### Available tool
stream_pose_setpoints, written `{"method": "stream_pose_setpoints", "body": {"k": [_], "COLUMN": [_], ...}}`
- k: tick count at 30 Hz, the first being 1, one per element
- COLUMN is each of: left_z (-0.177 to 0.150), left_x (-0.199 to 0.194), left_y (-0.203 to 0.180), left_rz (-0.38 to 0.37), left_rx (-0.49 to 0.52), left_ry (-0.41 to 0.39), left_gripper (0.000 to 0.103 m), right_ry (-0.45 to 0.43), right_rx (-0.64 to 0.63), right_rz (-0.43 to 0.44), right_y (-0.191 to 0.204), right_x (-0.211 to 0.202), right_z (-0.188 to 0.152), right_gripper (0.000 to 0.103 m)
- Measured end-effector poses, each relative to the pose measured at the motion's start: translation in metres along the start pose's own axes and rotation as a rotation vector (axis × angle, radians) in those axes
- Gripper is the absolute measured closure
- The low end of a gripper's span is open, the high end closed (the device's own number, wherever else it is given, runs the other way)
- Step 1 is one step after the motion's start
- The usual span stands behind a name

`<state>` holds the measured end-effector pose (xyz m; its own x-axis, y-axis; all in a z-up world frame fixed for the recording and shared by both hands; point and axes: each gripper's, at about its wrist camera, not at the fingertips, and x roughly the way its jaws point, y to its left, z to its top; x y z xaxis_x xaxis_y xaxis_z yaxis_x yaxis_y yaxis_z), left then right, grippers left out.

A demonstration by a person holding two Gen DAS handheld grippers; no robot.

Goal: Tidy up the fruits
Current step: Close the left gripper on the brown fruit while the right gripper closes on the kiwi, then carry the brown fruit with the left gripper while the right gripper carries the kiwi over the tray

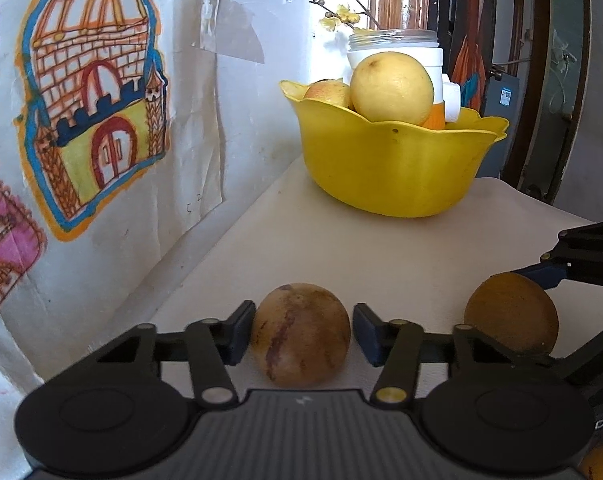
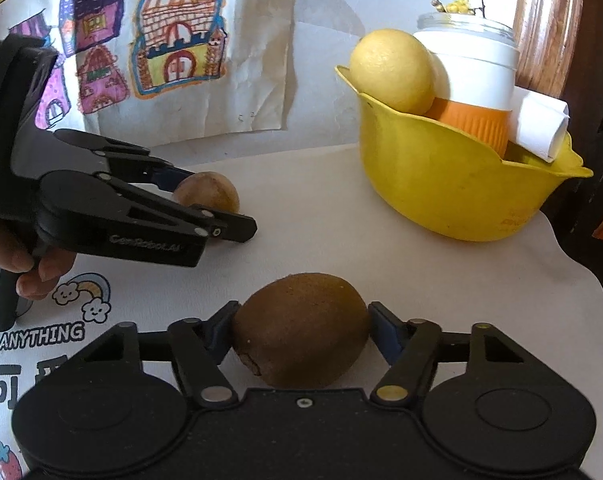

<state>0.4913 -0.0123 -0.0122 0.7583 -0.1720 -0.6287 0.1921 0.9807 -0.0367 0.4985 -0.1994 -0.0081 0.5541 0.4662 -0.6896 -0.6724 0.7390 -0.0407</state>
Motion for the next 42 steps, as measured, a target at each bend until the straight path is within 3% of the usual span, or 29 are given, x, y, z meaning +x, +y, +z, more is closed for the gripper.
{"method": "stream_pose_setpoints", "body": {"k": [15, 31, 42], "left_z": [-0.001, 0.004, -0.023], "left_x": [-0.020, -0.092, -0.140], "left_y": [-0.005, -0.045, -0.086], "left_rz": [-0.026, -0.080, -0.151], "left_rx": [-0.047, 0.001, 0.077], "left_ry": [0.020, -0.063, -0.095], "left_gripper": [0.053, 0.053, 0.053], "right_ry": [-0.054, -0.136, -0.147], "right_rx": [0.033, 0.046, 0.039], "right_rz": [0.024, -0.007, -0.003], "right_y": [-0.011, -0.023, -0.011], "right_x": [-0.020, -0.119, -0.164], "right_z": [-0.008, -0.041, -0.078], "right_gripper": [0.036, 0.036, 0.036]}}
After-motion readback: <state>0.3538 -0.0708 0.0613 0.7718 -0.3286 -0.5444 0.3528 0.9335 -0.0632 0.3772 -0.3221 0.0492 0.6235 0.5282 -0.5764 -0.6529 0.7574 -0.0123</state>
